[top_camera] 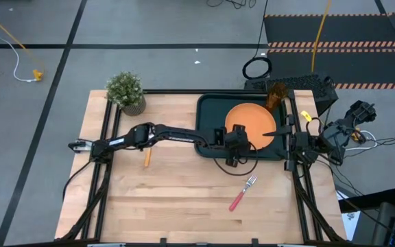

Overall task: Pick and place plate/cup/fork/spoon on tray
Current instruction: Put the pink fork on the left side of the orange plate

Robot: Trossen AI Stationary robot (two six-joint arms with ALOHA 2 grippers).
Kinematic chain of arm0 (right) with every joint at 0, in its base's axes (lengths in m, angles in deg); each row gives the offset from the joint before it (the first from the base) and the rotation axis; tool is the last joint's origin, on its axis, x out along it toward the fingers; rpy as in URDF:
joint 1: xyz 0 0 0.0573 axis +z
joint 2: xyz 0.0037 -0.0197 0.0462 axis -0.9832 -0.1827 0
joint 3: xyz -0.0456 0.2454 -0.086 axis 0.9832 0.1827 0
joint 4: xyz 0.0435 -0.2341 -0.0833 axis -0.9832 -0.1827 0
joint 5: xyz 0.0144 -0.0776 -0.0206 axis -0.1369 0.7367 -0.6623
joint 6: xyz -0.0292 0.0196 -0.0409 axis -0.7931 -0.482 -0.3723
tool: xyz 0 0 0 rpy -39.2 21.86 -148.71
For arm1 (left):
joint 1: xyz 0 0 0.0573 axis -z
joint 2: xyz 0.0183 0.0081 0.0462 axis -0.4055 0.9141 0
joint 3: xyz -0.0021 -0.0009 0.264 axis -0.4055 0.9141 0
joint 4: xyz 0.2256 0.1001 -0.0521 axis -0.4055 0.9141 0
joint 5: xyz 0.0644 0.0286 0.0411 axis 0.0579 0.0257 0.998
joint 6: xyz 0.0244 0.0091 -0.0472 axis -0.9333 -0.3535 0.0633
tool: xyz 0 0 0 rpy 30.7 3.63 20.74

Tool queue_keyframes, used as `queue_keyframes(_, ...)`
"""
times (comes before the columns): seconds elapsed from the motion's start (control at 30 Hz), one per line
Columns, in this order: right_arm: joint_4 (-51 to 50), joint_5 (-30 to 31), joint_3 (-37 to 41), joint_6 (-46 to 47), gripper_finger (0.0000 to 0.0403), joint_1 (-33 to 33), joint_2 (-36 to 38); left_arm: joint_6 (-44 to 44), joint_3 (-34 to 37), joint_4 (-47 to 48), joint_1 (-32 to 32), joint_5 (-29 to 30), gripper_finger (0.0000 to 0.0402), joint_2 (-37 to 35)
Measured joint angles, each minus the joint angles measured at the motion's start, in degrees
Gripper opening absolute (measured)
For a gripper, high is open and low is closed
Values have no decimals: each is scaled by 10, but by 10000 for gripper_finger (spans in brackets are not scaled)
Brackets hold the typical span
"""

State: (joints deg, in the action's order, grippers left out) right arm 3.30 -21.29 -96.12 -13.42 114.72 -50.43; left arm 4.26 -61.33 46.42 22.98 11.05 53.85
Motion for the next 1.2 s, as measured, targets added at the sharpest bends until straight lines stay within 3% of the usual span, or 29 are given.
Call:
queue_keyframes(0.1,0,0,0,10,192,0,0,61,-8,36,9,41,132,-24)
queue_keyframes(0.4,-5,1,0,15,192,1,2,277,-11,125,67,57,133,-95)
queue_keyframes(0.7,-31,3,0,12,192,1,4,333,-10,47,165,166,114,-84)
queue_keyframes(0.83,-34,32,0,3,192,1,9,335,-10,11,194,219,115,-77)
queue_keyframes(0.97,-33,33,0,-1,192,1,13,391,-10,10,204,227,149,-61)
queue_keyframes(1.2,-48,57,0,-3,192,1,14,440,-10,-30,208,221,249,-19)
